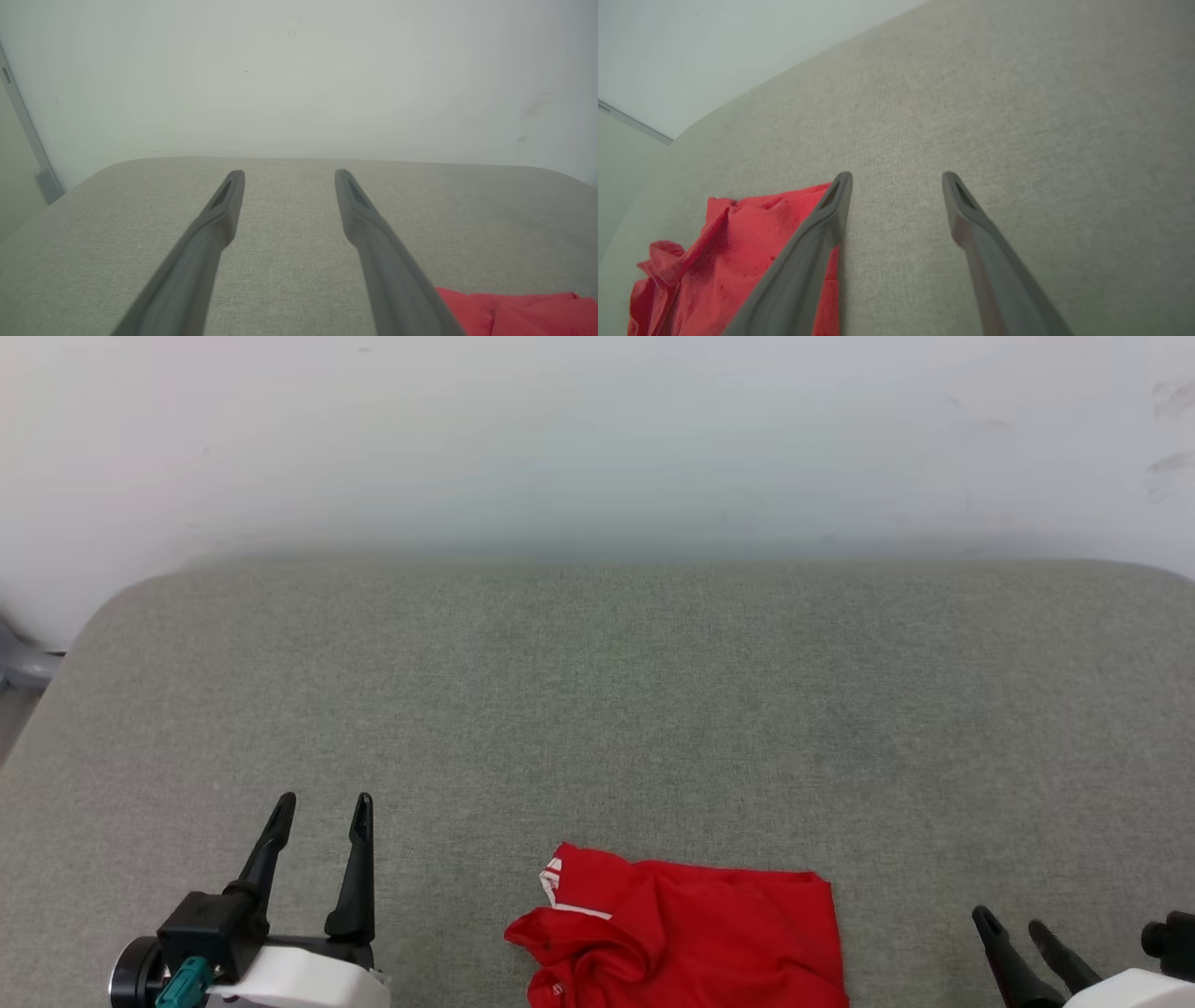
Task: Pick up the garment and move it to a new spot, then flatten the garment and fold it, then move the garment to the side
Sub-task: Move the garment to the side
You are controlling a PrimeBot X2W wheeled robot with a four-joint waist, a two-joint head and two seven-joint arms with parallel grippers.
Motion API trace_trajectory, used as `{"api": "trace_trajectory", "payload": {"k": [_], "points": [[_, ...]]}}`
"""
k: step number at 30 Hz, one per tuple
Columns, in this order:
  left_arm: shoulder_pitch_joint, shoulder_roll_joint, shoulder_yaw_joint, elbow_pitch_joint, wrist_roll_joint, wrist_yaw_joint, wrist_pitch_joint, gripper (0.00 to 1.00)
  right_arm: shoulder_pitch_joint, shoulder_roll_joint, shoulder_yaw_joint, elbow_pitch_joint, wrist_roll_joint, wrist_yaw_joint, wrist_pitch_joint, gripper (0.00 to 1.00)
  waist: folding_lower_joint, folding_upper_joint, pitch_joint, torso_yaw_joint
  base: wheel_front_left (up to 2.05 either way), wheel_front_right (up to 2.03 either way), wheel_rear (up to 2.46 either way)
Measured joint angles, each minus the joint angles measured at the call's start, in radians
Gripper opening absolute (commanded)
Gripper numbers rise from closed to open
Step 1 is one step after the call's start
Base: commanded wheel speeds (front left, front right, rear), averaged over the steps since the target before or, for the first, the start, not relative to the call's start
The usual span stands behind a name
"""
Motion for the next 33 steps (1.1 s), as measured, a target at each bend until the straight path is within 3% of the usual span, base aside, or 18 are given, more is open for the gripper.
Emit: {"api": "trace_trajectory", "payload": {"k": [8, 15, 20, 21, 22, 23, 33], "points": [[-0.051, -0.015, 0.02, -0.025, 0.016, -0.023, 0.0, 1.0, 0.001, -0.053, 0.088, 0.053, 0.224, 0.0, 0.305, 1.0, 0.0001, 0.0, 0.083, 0.029, 0.0, 0.0, 0.0], [-0.098, -0.036, 0.037, -0.026, 0.027, -0.051, 0.0, 1.0, -0.057, -0.043, 0.175, 0.119, 0.309, 0.001, 0.403, 1.0, 0.0002, 0.0, 0.159, 0.06, 0.0, 0.0, 0.0], [-0.119, -0.047, 0.055, -0.02, 0.037, -0.066, 0.0, 1.0, -0.093, -0.057, 0.22, 0.156, 0.327, 0.001, 0.397, 1.0, 0.0001, 0.0, 0.201, 0.079, 0.0, 0.0, 0.0], [-0.122, -0.049, 0.059, -0.02, 0.04, -0.067, 0.0, 1.0, -0.1, -0.059, 0.229, 0.162, 0.33, 0.001, 0.394, 0.45, 0.0001, 0.0, 0.207, 0.081, 0.0, 0.0, 0.0], [-0.124, -0.053, 0.061, -0.019, 0.044, -0.069, 0.0, 1.0, -0.107, -0.064, 0.238, 0.167, 0.33, 0.001, 0.391, 0.16, 0.0001, 0.0, 0.212, 0.082, 0.0, 0.0, 0.0], [-0.125, -0.055, 0.064, -0.018, 0.044, -0.074, 0.0, 1.0, -0.114, -0.069, 0.246, 0.172, 0.33, 0.001, 0.384, 0.0, 0.0001, 0.0, 0.216, 0.083, 0.0, 0.0, 0.0], [-0.121, -0.076, 0.082, 0.014, 0.07, -0.093, 0.0, 1.0, -0.14, -0.137, 0.313, 0.17, 0.286, 0.001, 0.321, 0.0, 0.0002, 0.0, 0.169, 0.075, 0.0, 0.0, 0.0]]}}
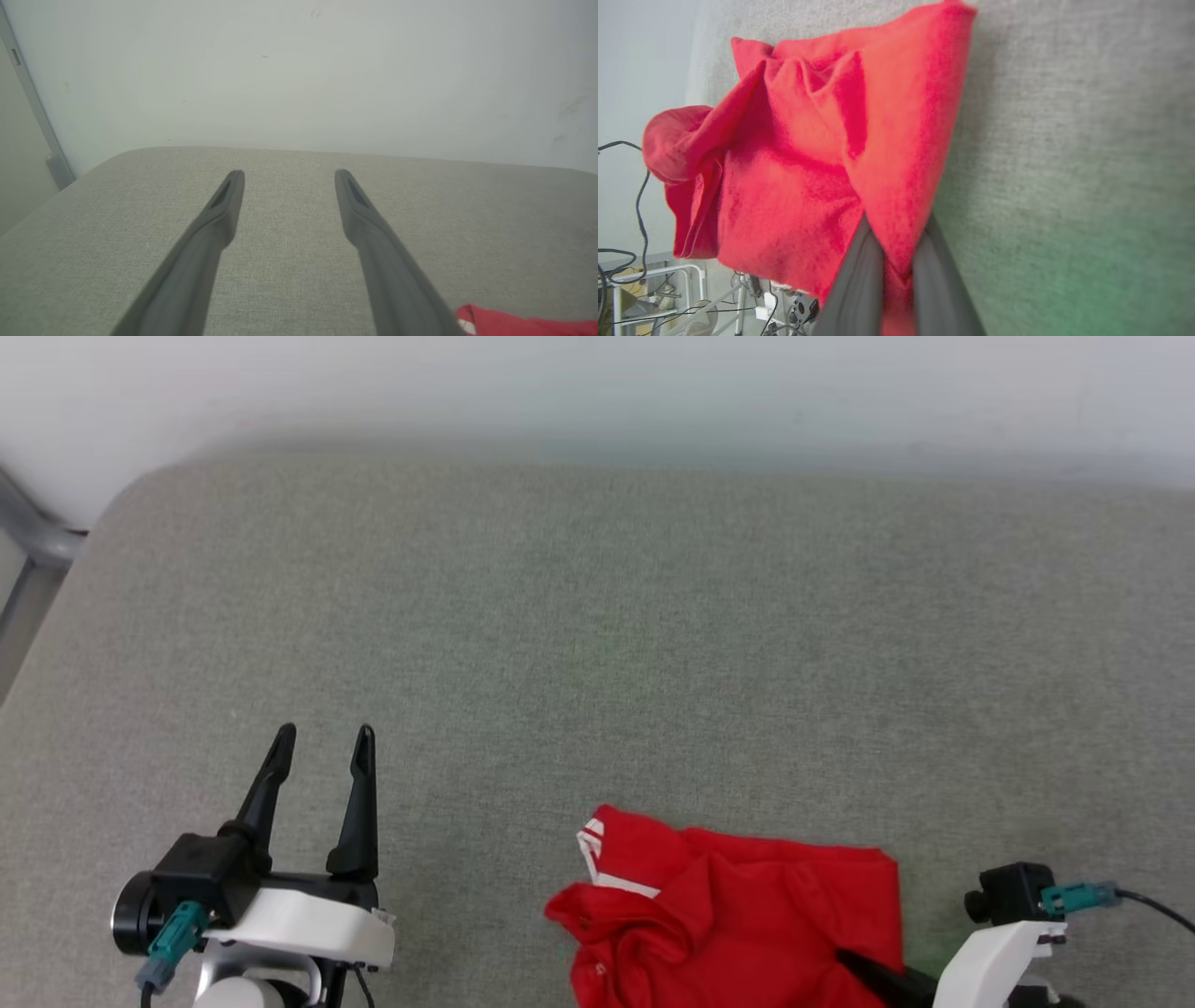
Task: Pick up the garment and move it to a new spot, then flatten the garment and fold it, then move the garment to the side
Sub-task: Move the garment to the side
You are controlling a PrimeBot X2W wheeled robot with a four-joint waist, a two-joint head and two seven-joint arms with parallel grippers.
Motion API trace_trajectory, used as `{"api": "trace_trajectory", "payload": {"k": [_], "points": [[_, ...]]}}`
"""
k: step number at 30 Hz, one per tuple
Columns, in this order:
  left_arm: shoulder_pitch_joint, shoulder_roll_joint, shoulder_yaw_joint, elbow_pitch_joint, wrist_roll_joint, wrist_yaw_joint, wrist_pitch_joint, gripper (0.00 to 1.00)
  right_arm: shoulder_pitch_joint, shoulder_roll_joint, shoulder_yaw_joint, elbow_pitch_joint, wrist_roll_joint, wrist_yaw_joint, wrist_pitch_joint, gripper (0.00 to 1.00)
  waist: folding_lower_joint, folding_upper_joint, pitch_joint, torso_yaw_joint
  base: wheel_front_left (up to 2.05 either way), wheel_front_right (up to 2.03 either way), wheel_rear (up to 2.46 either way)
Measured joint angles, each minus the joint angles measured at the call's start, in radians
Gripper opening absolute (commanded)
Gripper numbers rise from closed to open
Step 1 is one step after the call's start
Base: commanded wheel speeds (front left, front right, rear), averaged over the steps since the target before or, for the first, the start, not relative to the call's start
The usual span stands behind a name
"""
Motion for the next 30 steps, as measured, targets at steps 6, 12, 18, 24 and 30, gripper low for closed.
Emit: {"api": "trace_trajectory", "payload": {"k": [6, 12, 18, 24, 30], "points": [[0.041, -0.011, 0.007, -0.001, 0.011, -0.002, 0.0, 1.0, -0.005, -0.073, 0.03, -0.072, -0.094, -0.001, -0.007, 0.0, -0.0001, 0.0, -0.055, -0.043, 0.0, 0.0, 0.0], [0.059, -0.015, 0.003, -0.02, 0.02, -0.009, 0.0, 1.0, -0.038, -0.154, 0.029, -0.134, -0.156, -0.001, 0.018, 0.0, -0.0001, 0.0, -0.076, -0.141, 0.0, 0.0, 0.0], [0.06, -0.01, 0.014, -0.054, 0.027, -0.009, 0.0, 1.0, -0.108, -0.174, 0.01, -0.169, -0.179, -0.001, 0.041, 0.0, -0.0002, 0.0, -0.066, -0.277, 0.0, 0.0, 0.0], [0.023, 0.019, -0.018, -0.081, 0.042, -0.018, 0.0, 1.0, -0.18, -0.17, 0.02, -0.152, -0.215, -0.001, 0.01, 0.0, -0.0002, 0.0, -0.014, -0.41, 0.0, 0.0, 0.0], [-0.025, 0.067, -0.046, -0.144, 0.05, -0.023, 0.028, 1.0, -0.305, -0.193, 0.044, -0.094, -0.268, -0.001, -0.049, 0.0, -0.0001, 0.0, 0.093, -0.482, 0.0, 0.0, 0.0]]}}
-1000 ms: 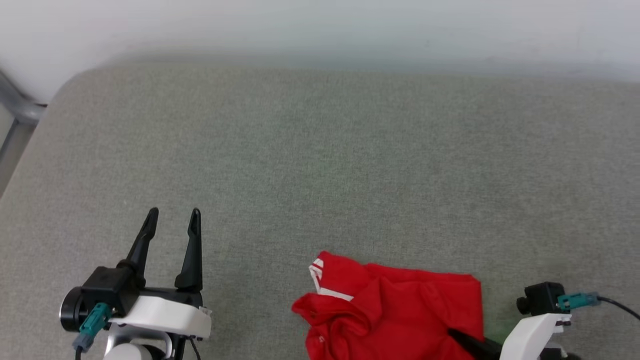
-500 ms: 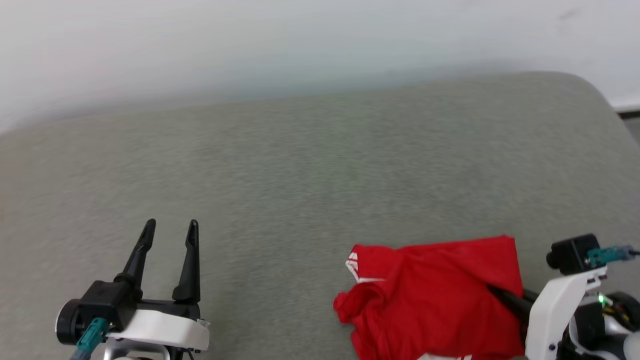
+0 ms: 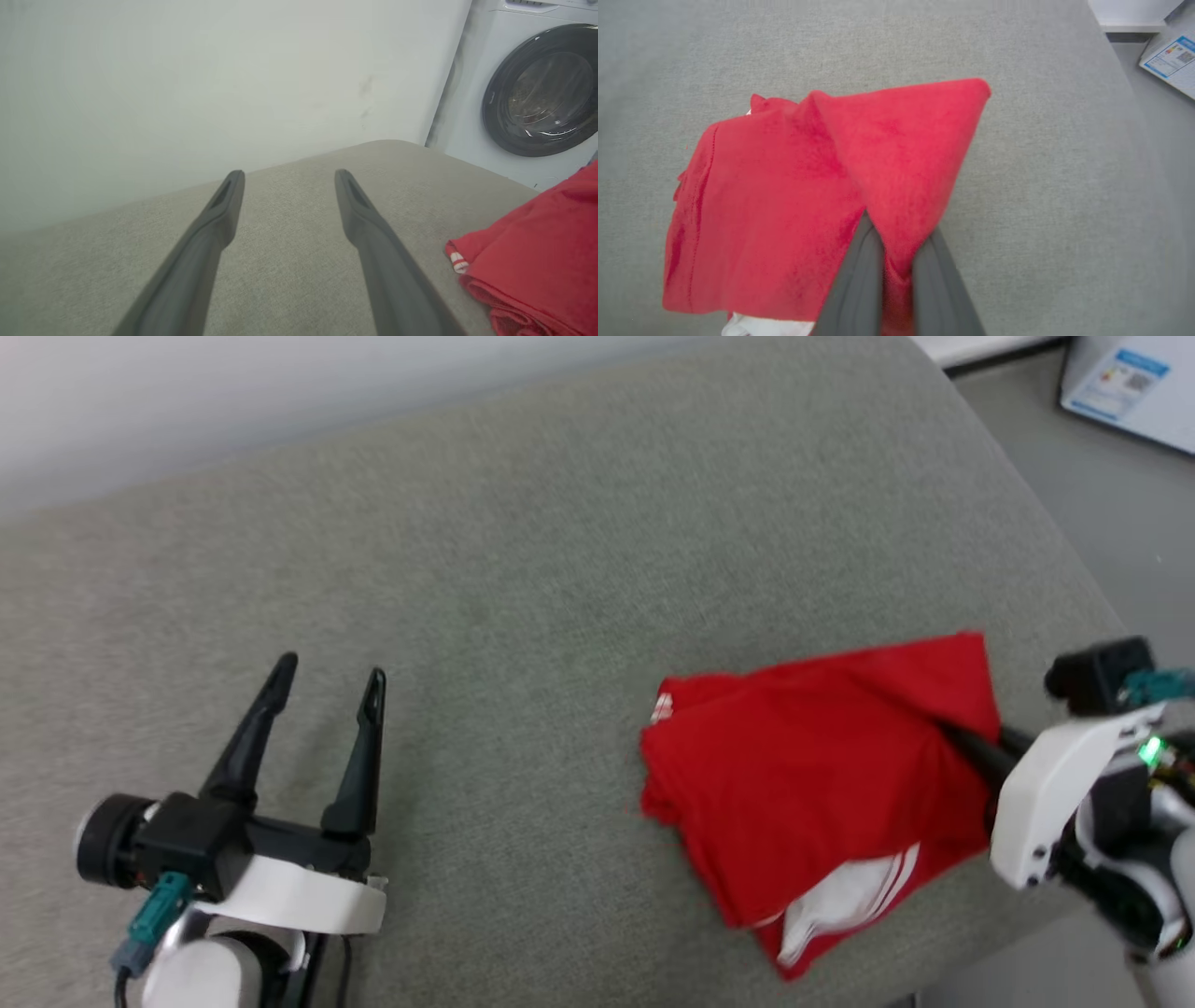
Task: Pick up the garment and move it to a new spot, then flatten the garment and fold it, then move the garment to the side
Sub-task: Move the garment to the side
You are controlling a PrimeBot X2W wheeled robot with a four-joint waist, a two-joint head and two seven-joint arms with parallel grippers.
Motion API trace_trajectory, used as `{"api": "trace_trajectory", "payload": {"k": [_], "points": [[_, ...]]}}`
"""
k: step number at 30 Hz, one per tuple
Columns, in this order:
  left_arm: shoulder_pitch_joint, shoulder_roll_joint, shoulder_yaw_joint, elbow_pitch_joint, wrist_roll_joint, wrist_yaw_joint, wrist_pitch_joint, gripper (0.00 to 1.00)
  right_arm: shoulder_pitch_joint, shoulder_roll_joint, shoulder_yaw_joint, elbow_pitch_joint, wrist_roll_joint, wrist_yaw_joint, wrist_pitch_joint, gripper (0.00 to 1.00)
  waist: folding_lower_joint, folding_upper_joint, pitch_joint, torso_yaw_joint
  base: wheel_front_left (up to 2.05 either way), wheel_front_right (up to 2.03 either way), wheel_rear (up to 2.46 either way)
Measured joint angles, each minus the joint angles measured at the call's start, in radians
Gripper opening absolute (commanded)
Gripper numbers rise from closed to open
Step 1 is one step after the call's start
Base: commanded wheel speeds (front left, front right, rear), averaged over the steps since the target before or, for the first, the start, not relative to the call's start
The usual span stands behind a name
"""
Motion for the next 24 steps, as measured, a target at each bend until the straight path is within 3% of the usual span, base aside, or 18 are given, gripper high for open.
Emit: {"api": "trace_trajectory", "payload": {"k": [9, 15, 16, 20, 24], "points": [[-0.093, 0.094, -0.017, -0.172, 0.005, -0.003, 0.086, 1.0, -0.233, -0.09, -0.067, 0.149, -0.065, 0.0, -0.082, 0.0, 0.0001, 0.0, 0.186, -0.04, 0.0, 0.0, 0.0], [-0.16, 0.134, -0.021, -0.277, 0.003, -0.005, 0.137, 1.0, -0.336, -0.153, -0.151, 0.239, -0.113, 0.0, -0.156, 0.0, 0.0002, 0.0, 0.301, -0.028, 0.0, 0.0, 0.0], [-0.193, 0.145, -0.031, -0.316, 0.002, -0.006, 0.157, 1.0, -0.367, -0.177, -0.205, 0.293, -0.143, 0.001, -0.184, 0.0, 0.0002, 0.0, 0.352, -0.016, 0.0, 0.0, 0.0], [-0.229, 0.162, -0.045, -0.353, 0.001, -0.006, 0.176, 1.0, -0.406, -0.195, -0.284, 0.382, -0.17, 0.0, -0.234, 0.0, 0.0002, 0.0, 0.412, 0.004, 0.0, 0.0, 0.0], [-0.245, 0.172, -0.054, -0.365, -0.006, -0.007, 0.184, 1.0, -0.445, -0.173, -0.355, 0.498, -0.253, 0.001, -0.316, 0.0, 0.0002, 0.0, 0.46, 0.027, 0.0, 0.0, 0.0]]}}
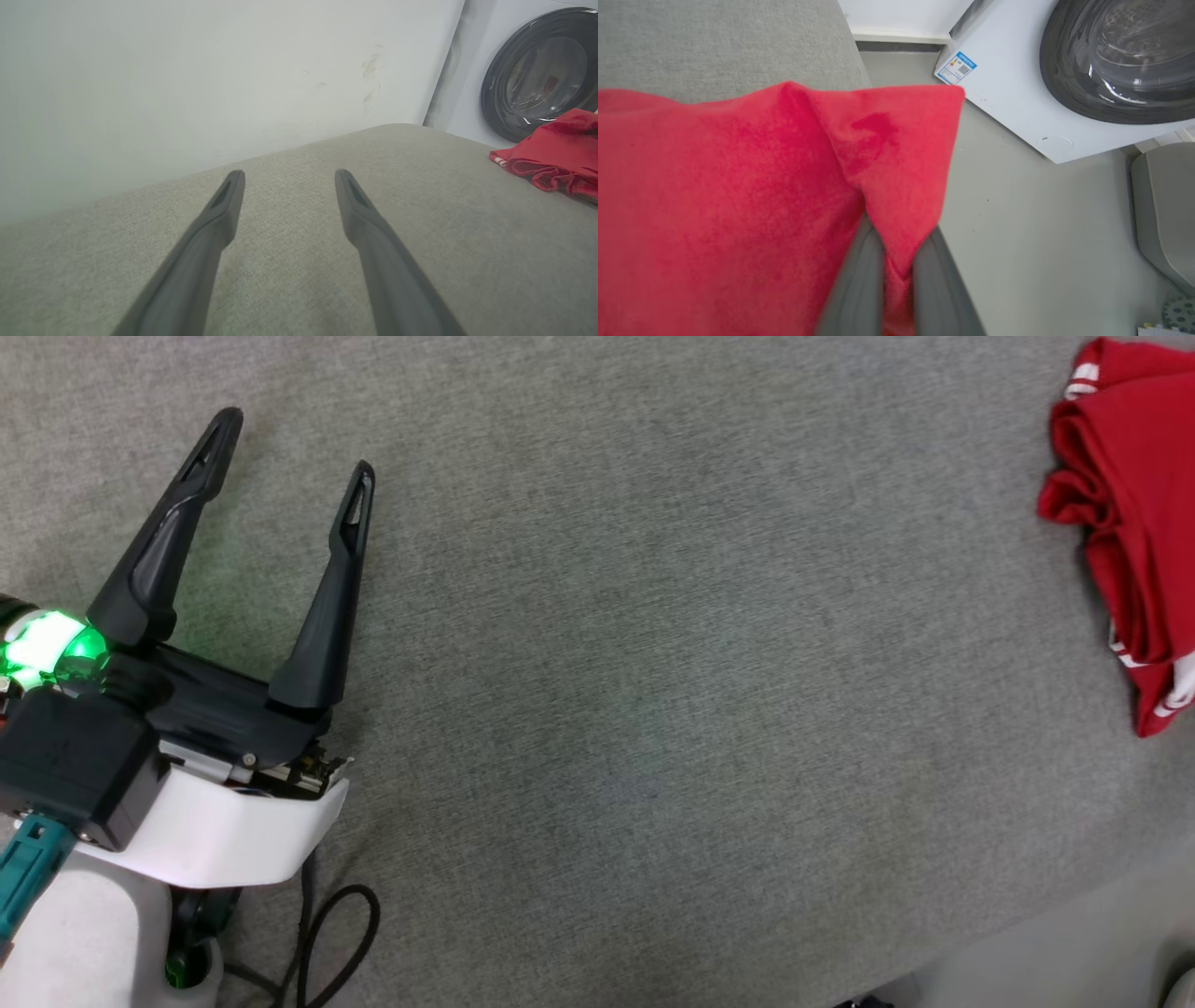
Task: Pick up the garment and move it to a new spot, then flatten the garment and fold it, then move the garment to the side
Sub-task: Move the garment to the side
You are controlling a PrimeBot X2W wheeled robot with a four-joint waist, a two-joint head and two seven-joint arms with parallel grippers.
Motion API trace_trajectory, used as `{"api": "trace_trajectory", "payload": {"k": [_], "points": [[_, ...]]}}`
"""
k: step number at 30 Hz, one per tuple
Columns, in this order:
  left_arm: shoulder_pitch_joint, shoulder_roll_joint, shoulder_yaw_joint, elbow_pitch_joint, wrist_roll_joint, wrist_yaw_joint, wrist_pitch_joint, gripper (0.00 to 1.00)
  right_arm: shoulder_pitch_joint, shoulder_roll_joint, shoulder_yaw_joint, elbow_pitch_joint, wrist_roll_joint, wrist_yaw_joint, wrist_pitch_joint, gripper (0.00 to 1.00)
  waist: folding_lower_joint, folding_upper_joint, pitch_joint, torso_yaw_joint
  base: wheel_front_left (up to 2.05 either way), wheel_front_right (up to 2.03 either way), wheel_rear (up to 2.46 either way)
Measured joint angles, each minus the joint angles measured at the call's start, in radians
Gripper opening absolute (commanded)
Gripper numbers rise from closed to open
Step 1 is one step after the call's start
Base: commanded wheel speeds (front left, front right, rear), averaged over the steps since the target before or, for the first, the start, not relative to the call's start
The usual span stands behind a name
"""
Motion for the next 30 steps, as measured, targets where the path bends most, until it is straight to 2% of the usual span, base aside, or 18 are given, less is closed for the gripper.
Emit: {"api": "trace_trajectory", "payload": {"k": [4, 6, 7, 14, 21, 26, 30], "points": [[-0.003, 0.0, -0.005, 0.001, -0.002, 0.0, 0.0, 1.0, -0.016, 0.051, -0.031, 0.095, -0.049, 0.0, -0.048, 0.0, -0.0001, 0.0, 0.011, 0.012, 0.0, 0.0, 0.0], [-0.009, 0.0, -0.008, 0.002, -0.003, 0.0, 0.0, 1.0, -0.024, 0.063, -0.053, 0.142, -0.093, 0.0, -0.076, 0.49, -0.0001, 0.0, 0.013, 0.016, 0.0, 0.0, 0.0], [-0.012, 0.0, -0.009, 0.002, -0.003, 0.0, 0.0, 1.0, -0.03, 0.068, -0.074, 0.161, -0.109, 0.0, -0.098, 1.0, -0.0001, 0.0, 0.014, 0.018, 0.0, 0.0, 0.0], [-0.014, -0.003, -0.017, 0.025, -0.01, 0.005, -0.016, 1.0, -0.065, 0.089, -0.187, 0.268, -0.28, 0.0, -0.245, 1.0, -0.0001, 0.0, -0.008, 0.03, 0.0, 0.0, 0.0], [0.012, -0.034, -0.032, 0.101, -0.024, 0.018, -0.064, 1.0, -0.071, 0.087, -0.272, 0.262, -0.478, 0.0, -0.454, 1.0, -0.0002, 0.0, -0.084, 0.049, 0.0, 0.0, 0.0], [0.059, -0.061, -0.04, 0.173, -0.036, 0.041, -0.105, 1.0, -0.027, 0.112, -0.284, 0.197, -0.517, 0.0, -0.495, 1.0, -0.0003, 0.0, -0.167, 0.071, 0.0, 0.0, 0.0], [0.102, -0.087, -0.046, 0.237, -0.047, 0.059, -0.134, 1.0, 0.047, 0.146, -0.26, 0.129, -0.488, 0.0, -0.499, 1.0, -0.0004, 0.0, -0.241, 0.092, 0.0, 0.0, 0.0]]}}
